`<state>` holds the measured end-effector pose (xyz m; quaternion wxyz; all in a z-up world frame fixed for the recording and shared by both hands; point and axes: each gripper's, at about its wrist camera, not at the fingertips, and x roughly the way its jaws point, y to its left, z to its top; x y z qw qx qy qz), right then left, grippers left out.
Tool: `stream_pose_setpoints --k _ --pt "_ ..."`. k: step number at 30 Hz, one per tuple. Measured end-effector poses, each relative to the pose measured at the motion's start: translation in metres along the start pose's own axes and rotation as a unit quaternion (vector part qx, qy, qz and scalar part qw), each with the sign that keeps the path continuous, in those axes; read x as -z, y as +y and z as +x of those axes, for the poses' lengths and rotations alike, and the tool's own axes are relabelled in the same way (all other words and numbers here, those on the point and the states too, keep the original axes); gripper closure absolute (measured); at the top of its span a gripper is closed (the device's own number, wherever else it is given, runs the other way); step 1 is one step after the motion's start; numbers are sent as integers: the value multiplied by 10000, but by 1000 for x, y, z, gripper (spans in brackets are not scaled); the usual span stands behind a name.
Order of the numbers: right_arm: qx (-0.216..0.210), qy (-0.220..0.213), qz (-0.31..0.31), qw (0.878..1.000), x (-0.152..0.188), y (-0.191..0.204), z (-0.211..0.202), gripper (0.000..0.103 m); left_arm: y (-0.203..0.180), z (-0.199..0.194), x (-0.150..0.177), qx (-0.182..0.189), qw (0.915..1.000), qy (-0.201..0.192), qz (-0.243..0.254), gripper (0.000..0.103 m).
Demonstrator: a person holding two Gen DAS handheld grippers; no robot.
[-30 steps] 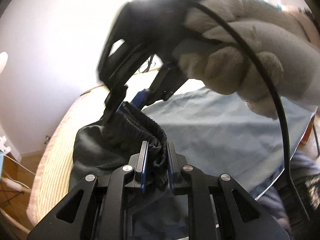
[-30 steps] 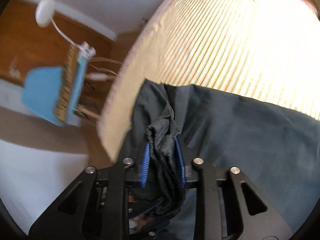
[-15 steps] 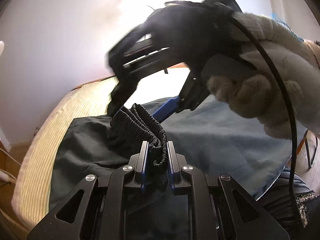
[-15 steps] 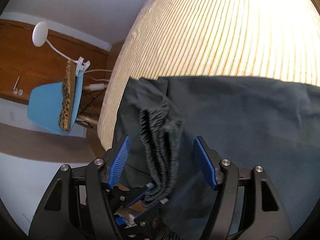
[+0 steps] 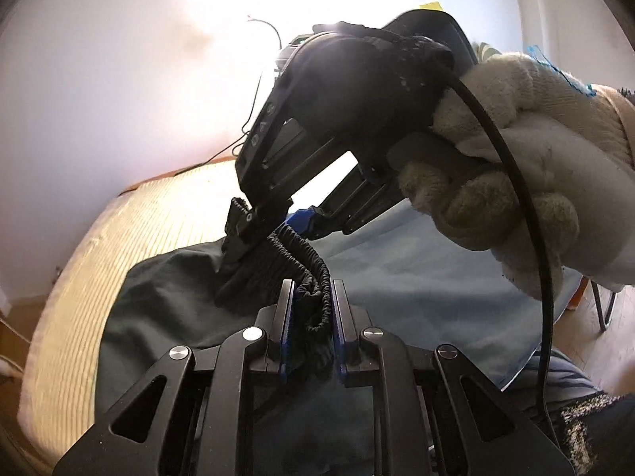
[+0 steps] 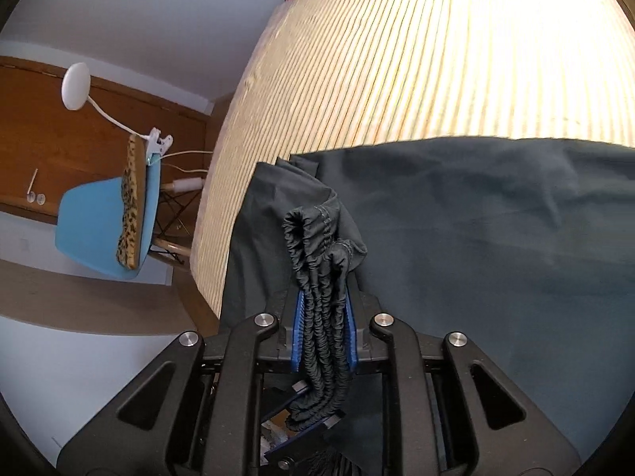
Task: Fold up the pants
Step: 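Grasp the waistband with the right tool while the left tool opens and releases it, then carry the waistband with the right tool over the trouser legs, folding them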
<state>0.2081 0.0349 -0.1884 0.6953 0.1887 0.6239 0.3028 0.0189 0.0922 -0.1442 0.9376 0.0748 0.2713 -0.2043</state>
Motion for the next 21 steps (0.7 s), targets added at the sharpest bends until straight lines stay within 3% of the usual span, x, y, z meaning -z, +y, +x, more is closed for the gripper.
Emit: stream_pose_setpoints --k 2,5,9,15,21 --pt "-18 -99 -49 9999 3 0 -9 86 3 -5 -1 123 9999 40 -86 84" --pt "-75 -244 -53 9997 6 -4 -25 86 7 -13 -5 380 9986 234 -272 72" --pt "-190 -415 65 9989 13 -20 -53 86 20 -37 -6 667 9954 290 -618 71" --pt "-90 -590 288 9978 33 -56 -105 86 48 -75 -1 240 9981 201 -522 70" --pt "328 -745 639 9946 51 -102 -150 86 61 -44 5 233 9964 590 -558 70"
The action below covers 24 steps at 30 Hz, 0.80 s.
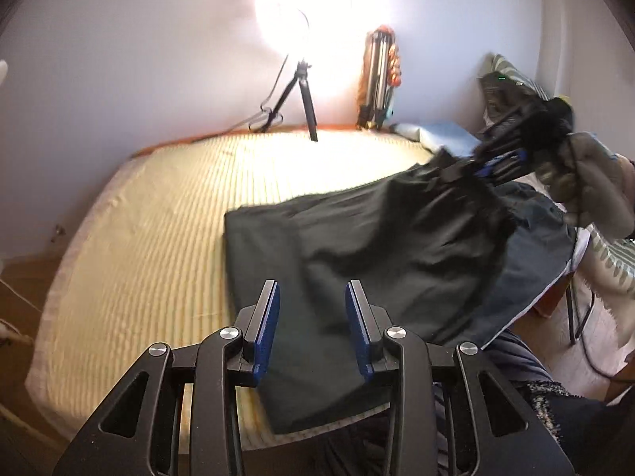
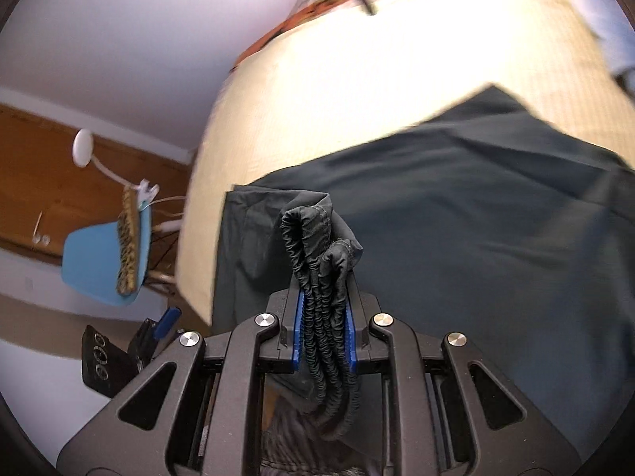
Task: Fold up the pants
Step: 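Carry the waistband with the right tool over the trouser legs, folding them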
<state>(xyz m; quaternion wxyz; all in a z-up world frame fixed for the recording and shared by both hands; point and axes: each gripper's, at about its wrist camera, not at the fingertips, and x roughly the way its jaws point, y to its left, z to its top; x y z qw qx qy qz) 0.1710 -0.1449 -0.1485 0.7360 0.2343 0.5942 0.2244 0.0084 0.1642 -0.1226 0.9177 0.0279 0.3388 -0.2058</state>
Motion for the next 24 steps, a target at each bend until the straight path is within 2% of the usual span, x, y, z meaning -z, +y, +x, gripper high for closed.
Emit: stream_pose_setpoints --k 7,13,24 --pt "260 -310 252 9989 9 -38 -38 86 -16 42 -2 159 9995 254 -10 70" --pt "460 -566 450 9963 17 -73 -76 86 -21 55 -10 189 9995 264 -35 70" --pt "1014 -849 732 9885 37 -136 -140 86 -50 71 -25 337 9988 226 257 70"
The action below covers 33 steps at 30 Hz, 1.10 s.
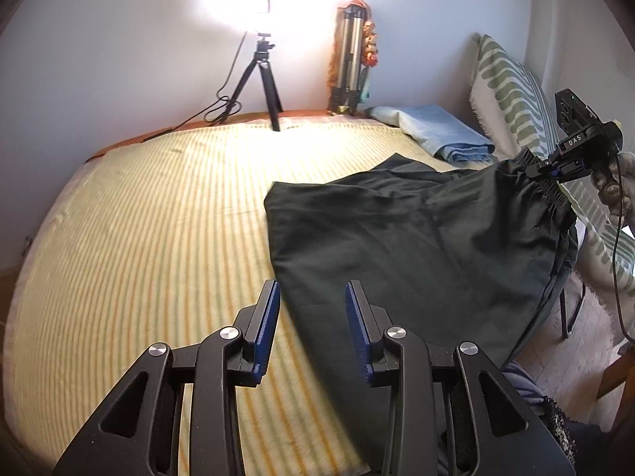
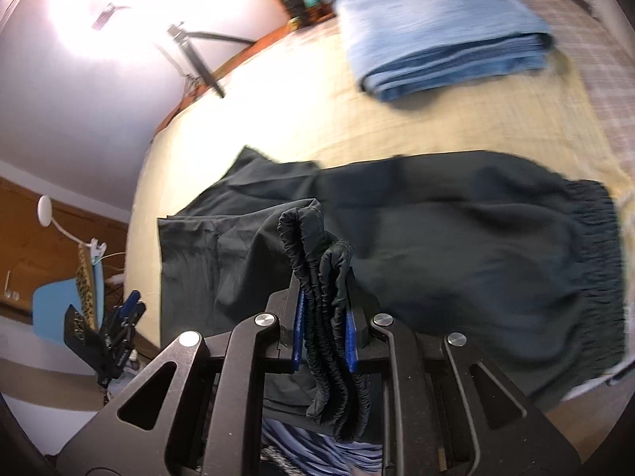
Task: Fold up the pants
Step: 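Carry the waistband with the right tool over the trouser legs, folding them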
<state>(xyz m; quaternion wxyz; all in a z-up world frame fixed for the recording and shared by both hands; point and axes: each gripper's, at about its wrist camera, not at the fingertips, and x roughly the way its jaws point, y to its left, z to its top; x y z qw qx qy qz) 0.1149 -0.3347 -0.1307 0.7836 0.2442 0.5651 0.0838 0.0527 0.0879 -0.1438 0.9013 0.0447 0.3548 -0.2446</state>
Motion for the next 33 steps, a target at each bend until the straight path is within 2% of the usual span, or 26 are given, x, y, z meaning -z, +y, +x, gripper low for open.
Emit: stream_pose_setpoints --k 12,23,27,28,30,33 --pt "466 -112 288 9984 -14 -75 -30 86 -31 14 -7 95 9996 33 262 70" --pt "679 -205 459 9964 -20 -118 -37 86 -47 22 -11 152 9990 108 412 70" --pt "798 -160 355 9960 -21 -122 -29 85 -56 25 -10 242 9984 160 483 70" --pt "790 -145 386 9960 -21 -123 -27 84 -58 26 -9 251 9983 171 506 70" --pt "620 -143 453 9969 -21 -125 -29 75 -60 28 -8 278 9982 188 504 70" --pt "469 -228 461 9976 -17 -126 -39 51 -63 27 -8 294 9980 183 521 70"
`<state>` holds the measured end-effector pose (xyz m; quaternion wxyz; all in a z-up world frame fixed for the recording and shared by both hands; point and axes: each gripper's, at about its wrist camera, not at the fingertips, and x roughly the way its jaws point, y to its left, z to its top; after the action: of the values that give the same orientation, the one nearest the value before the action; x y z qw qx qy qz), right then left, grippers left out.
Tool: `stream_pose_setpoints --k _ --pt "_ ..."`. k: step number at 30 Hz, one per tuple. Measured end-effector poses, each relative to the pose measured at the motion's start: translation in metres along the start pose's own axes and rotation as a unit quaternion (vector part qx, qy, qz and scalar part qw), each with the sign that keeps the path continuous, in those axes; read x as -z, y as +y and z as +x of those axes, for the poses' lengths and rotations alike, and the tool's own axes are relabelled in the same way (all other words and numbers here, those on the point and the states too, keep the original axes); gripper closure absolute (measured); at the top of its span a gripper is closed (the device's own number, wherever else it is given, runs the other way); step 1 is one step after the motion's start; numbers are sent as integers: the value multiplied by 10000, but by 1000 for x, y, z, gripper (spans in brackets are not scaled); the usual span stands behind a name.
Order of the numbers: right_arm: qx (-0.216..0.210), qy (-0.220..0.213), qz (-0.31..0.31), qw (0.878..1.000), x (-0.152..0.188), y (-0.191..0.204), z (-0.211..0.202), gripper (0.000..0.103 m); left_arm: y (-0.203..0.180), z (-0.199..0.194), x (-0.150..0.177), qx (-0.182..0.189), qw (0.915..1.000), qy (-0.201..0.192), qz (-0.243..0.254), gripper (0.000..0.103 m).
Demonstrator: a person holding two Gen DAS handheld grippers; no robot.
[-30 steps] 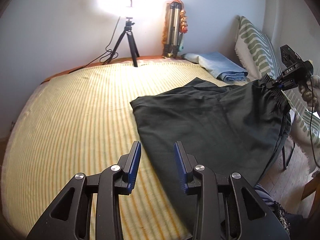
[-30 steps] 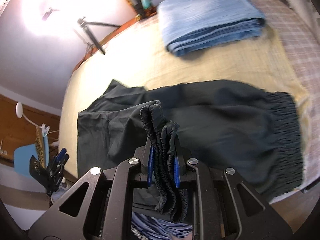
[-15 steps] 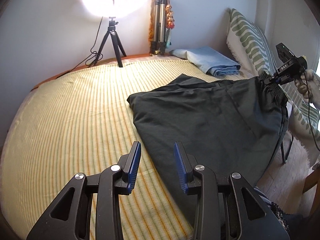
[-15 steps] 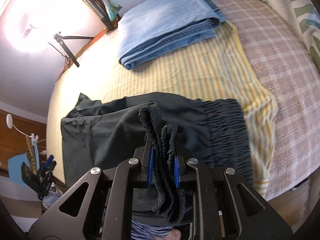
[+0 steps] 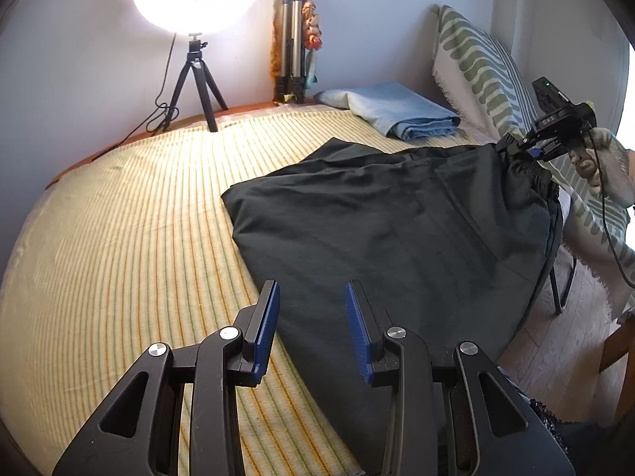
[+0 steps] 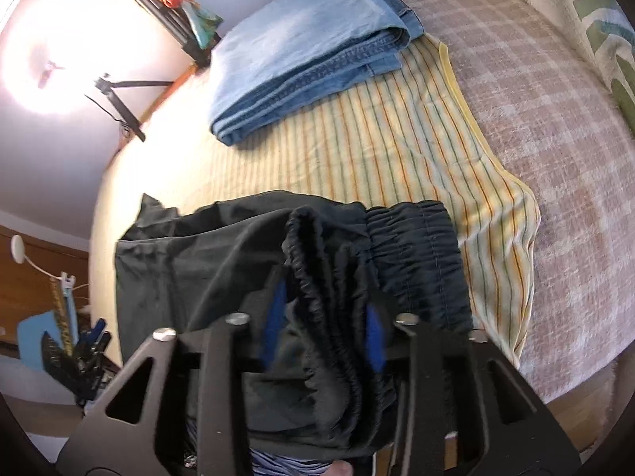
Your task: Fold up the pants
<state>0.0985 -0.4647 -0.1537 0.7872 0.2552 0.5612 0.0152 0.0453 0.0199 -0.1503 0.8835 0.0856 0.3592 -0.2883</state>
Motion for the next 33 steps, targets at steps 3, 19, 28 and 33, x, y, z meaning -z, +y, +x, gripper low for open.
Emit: stream_pose_setpoints --k 3,19,28,33 --pt "211 -243 -19 9995 9 -3 -17 38 -1 -1 -1 -16 10000 -22 17 70" --pt "855 -843 -1289 9844 46 60 0 42 -1 5 15 201 9995 212 -95 70" --pt "1191 -869 -1366 9796 45 67 -9 47 5 0 41 131 9985 469 -237 70" --pt "484 -881 -1642 9813 39 129 -15 47 18 -9 42 496 9943 387 -858 70"
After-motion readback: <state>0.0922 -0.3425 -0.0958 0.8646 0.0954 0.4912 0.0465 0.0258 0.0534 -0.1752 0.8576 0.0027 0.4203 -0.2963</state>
